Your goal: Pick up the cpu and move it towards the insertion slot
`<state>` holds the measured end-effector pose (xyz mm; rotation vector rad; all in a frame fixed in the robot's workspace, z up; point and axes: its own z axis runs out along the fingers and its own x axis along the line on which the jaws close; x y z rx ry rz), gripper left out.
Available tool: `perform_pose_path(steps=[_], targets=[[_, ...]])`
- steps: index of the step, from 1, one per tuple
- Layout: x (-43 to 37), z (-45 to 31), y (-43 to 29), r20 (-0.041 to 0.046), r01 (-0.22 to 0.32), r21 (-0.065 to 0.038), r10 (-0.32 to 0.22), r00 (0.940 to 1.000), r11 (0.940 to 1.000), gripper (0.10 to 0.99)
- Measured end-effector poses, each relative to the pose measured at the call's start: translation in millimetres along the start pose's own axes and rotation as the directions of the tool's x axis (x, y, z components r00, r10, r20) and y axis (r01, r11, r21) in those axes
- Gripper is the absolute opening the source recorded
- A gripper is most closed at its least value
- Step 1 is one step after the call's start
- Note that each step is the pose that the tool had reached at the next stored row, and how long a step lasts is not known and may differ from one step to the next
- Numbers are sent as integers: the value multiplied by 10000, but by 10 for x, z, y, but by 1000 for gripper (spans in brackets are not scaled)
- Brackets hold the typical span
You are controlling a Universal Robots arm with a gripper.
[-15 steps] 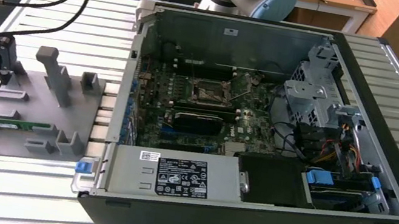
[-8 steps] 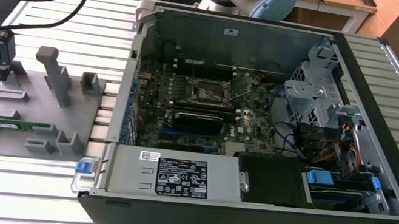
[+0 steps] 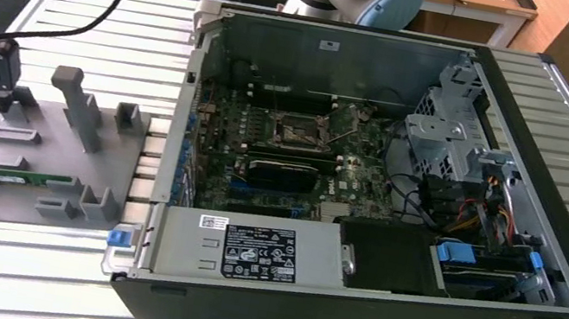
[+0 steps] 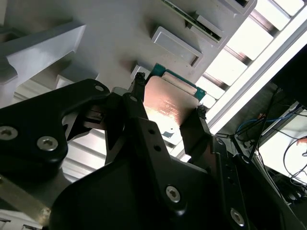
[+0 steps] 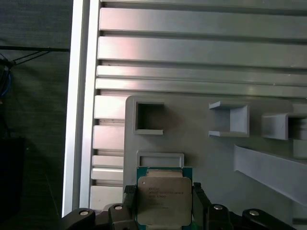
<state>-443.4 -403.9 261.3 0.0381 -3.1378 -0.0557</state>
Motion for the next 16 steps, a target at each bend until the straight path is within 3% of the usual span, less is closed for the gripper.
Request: perform_pose_path(steps=[16], targets=[[0, -144, 17, -1, 0, 0, 0, 10000, 10000, 545]])
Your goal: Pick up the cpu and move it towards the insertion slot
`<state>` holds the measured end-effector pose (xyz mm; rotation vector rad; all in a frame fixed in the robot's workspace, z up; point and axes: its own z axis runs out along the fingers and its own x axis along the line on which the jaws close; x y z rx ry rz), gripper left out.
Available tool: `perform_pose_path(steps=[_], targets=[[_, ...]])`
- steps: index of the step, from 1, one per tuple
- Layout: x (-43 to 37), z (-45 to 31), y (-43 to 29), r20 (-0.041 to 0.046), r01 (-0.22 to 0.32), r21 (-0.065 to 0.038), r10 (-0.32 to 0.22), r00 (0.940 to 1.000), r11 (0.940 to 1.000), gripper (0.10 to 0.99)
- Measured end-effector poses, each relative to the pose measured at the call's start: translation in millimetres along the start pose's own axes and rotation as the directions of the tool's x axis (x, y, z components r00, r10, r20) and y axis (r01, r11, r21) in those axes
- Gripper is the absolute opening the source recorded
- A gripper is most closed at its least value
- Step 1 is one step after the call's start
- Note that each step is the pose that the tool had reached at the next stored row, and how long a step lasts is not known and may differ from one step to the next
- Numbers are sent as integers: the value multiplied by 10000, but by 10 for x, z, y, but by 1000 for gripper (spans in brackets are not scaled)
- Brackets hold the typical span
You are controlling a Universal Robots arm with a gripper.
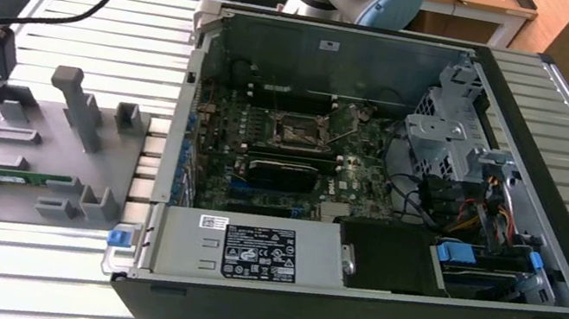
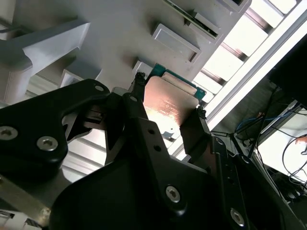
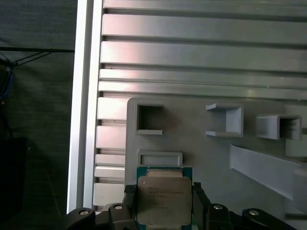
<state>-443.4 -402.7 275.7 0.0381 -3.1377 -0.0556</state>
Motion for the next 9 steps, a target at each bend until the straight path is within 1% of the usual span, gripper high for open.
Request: perform_pose_path(steps=[9], targets=[[0, -106, 14, 0, 0, 0, 0, 10000, 10000, 545]])
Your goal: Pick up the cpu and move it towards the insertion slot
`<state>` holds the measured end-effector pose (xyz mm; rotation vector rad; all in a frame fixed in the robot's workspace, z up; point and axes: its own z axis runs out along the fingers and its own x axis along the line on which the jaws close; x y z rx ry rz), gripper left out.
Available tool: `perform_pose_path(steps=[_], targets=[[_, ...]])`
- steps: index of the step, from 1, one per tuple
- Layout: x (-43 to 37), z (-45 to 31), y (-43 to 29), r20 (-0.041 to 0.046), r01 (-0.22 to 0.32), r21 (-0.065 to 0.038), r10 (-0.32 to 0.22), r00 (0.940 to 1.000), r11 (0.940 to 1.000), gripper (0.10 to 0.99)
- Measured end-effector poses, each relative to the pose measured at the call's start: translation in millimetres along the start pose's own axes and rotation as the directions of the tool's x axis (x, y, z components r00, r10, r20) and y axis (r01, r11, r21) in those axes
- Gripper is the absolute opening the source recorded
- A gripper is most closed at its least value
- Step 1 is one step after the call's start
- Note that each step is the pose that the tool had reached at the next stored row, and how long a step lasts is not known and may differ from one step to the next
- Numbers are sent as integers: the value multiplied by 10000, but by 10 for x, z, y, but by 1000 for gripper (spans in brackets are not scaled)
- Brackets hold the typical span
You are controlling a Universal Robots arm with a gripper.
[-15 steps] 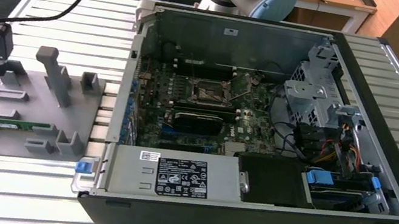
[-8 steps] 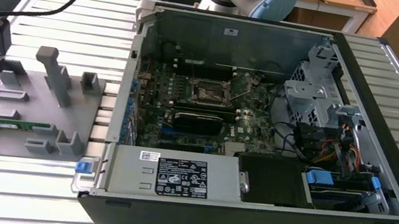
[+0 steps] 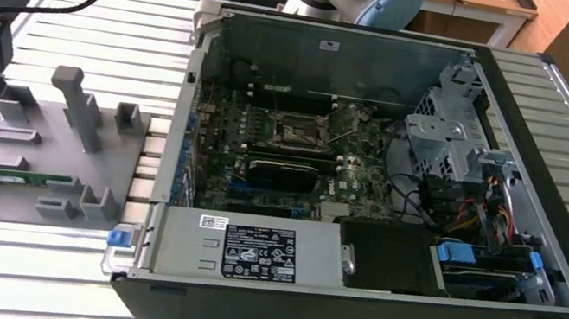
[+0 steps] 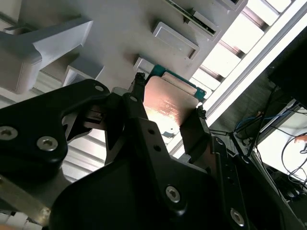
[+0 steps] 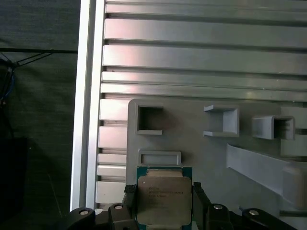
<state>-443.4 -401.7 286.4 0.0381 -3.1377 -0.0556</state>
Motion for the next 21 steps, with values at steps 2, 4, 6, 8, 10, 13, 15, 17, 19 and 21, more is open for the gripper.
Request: perform_pose_path(steps=[2, 4, 6, 8, 10, 13, 15, 17, 19, 21], targets=[[0, -26, 2, 0, 1, 0, -1, 10000, 10000, 545], [0, -50, 4, 0, 0, 0, 0, 10000, 10000, 545], [0, -73, 7, 1, 1, -1, -1, 10000, 10000, 545], [0, -97, 9, 0, 0, 0, 0, 10000, 10000, 545], [0, -119, 11, 1, 0, -1, 0, 10000, 10000, 545], [0, -157, 14, 1, 0, 0, 0, 10000, 10000, 545], [0, -185, 15, 0, 0, 0, 0, 10000, 10000, 545], [0, -205, 16, 1, 0, -1, 0, 10000, 10000, 545], [0, -226, 19, 0, 0, 0, 0, 10000, 10000, 545], [0, -248, 20, 1, 0, -1, 0, 10000, 10000, 545]])
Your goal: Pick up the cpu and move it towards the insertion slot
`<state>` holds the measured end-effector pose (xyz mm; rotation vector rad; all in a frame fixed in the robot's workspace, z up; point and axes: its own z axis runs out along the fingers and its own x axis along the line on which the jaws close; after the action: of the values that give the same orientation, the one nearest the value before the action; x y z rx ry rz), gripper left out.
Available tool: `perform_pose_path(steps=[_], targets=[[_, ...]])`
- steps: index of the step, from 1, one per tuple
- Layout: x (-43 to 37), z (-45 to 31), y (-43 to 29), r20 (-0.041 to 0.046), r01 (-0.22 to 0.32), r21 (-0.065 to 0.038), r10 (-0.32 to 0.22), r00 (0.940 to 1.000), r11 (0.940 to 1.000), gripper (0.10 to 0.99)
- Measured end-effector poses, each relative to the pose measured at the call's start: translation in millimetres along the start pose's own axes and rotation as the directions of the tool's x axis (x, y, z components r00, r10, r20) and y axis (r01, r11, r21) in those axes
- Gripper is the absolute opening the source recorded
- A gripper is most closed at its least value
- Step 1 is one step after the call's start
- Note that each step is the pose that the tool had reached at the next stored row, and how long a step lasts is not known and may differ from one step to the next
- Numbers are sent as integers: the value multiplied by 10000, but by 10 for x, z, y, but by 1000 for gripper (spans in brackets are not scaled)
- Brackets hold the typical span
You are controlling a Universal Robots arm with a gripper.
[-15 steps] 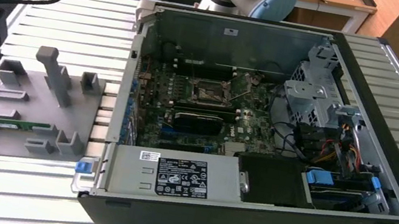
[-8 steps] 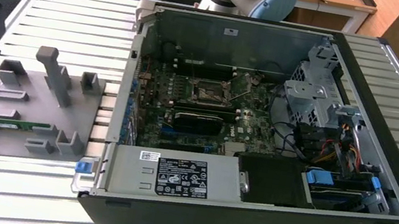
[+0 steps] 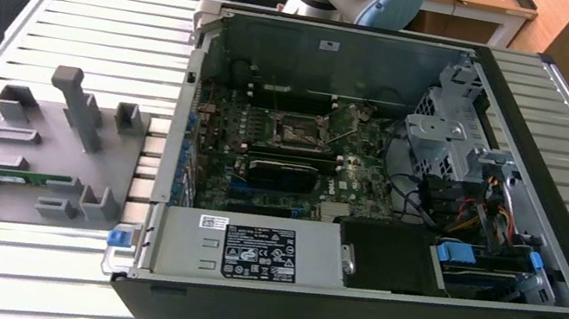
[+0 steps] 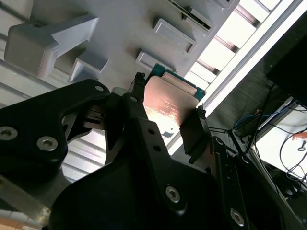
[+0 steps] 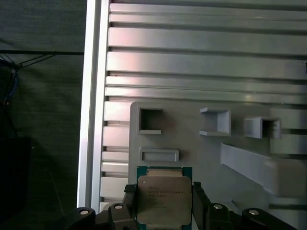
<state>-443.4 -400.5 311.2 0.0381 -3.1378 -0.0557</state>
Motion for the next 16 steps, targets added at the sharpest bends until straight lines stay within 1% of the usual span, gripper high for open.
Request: perform_pose_path(steps=[16], targets=[[0, -156, 12, -1, 0, 1, 0, 10000, 10000, 545]])
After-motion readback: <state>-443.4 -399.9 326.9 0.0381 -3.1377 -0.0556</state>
